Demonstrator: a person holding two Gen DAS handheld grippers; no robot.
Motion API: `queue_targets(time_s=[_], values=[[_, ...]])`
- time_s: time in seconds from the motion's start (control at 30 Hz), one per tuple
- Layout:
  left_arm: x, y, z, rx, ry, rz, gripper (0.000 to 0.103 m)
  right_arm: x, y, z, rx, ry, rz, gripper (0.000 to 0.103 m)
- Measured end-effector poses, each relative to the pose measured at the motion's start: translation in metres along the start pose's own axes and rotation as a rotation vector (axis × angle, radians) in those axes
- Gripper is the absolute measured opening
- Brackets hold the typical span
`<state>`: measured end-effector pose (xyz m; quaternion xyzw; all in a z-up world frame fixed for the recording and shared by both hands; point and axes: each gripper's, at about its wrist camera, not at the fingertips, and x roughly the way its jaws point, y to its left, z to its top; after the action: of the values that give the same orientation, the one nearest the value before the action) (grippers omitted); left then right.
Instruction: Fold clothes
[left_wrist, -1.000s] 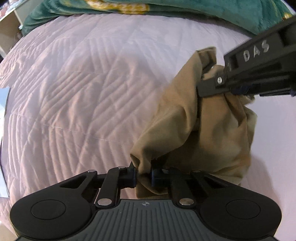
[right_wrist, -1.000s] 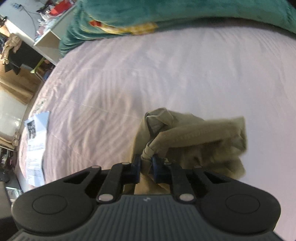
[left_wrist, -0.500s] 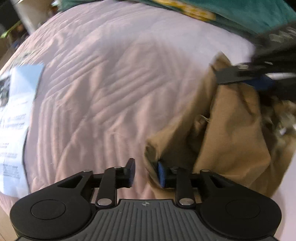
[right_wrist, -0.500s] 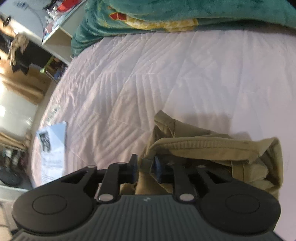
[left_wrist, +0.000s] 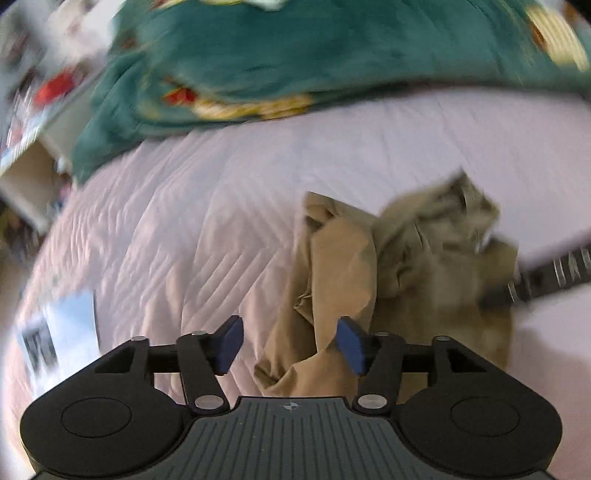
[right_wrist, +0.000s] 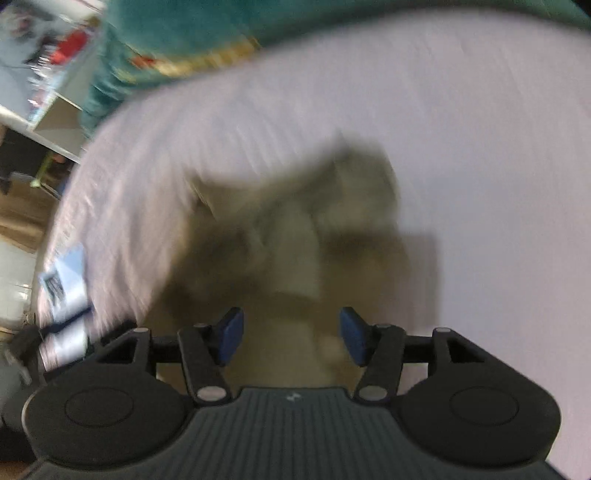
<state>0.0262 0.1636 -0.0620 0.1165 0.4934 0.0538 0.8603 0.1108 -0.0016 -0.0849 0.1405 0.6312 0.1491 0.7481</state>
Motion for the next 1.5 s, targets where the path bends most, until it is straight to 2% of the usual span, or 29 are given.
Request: queue_targets(time_s=[0.07,0.17,0.23,0.3,0.33,0.43,0.47,0.5,0.57,0.63,0.7,0.77,0.87,0.97,1.07,1.1,1.2,1.33,1.4,1.5], values=[[0.015,-0.016,-0.002,0.075,0.051,0.031,0.060,0.019,-0.003,-0.026,0.024,0.054,-0.021,0.058],[0.043,-0.006,-0.011,0.029,0.140,0.000,0.060,0.044,0.002,-0.055,0.051,0.110,-0.003,0.058],[0.049,0.008,-0.021,-0.020,0.179,-0.013,0.060,0.055,0.009,-0.065,0.043,0.104,-0.004,0.057],[0.050,0.019,-0.031,-0.032,0.212,0.025,0.060,0.061,0.013,-0.069,0.038,0.101,-0.009,0.055],[0.053,0.025,-0.034,-0.042,0.231,0.058,0.060,0.063,0.013,-0.068,0.037,0.100,-0.012,0.050],[0.058,0.043,-0.039,-0.072,0.282,0.178,0.055,0.058,0.003,-0.062,0.056,0.095,-0.022,0.017],[0.059,0.049,-0.038,-0.076,0.287,0.214,0.055,0.055,-0.001,-0.059,0.063,0.089,-0.033,0.012],[0.060,0.054,-0.037,-0.080,0.290,0.249,0.055,0.051,-0.007,-0.056,0.066,0.072,-0.067,0.011],[0.055,0.060,-0.034,-0.104,0.264,0.268,0.055,0.041,-0.014,-0.049,0.063,0.045,-0.108,0.009],[0.038,0.063,-0.023,-0.152,0.190,0.212,0.055,0.030,-0.021,-0.042,0.095,0.003,-0.073,0.011],[0.021,0.054,-0.013,-0.167,0.089,0.110,0.057,0.019,-0.027,-0.034,0.141,-0.050,-0.017,0.014],[0.013,0.035,-0.002,-0.098,0.024,0.041,0.058,0.018,-0.026,-0.020,0.156,-0.084,-0.008,0.017],[0.026,0.005,0.016,0.039,-0.017,-0.020,0.058,0.027,-0.021,0.000,0.150,-0.098,-0.030,0.025],[0.049,-0.014,0.028,0.109,-0.007,-0.033,0.058,0.040,-0.026,0.014,0.185,-0.087,-0.041,0.026],[0.064,-0.014,0.036,0.081,0.009,-0.079,0.054,0.045,-0.034,0.018,0.193,-0.091,-0.022,0.026],[0.067,-0.013,0.036,0.074,0.007,-0.091,0.051,0.044,-0.034,0.018,0.186,-0.100,-0.018,0.026],[0.070,-0.014,0.034,0.078,-0.002,-0.120,0.030,0.044,-0.033,0.019,0.157,-0.122,-0.011,0.017],[0.073,-0.008,0.029,0.045,0.007,-0.186,0.015,0.040,-0.027,0.019,0.115,-0.151,-0.028,0.007],[0.077,-0.003,0.027,0.003,0.020,-0.227,0.014,0.039,-0.025,0.019,0.103,-0.160,-0.032,0.005],[0.089,-0.003,0.025,-0.017,0.049,-0.223,0.014,0.047,-0.020,0.027,0.092,-0.147,-0.050,0.005]])
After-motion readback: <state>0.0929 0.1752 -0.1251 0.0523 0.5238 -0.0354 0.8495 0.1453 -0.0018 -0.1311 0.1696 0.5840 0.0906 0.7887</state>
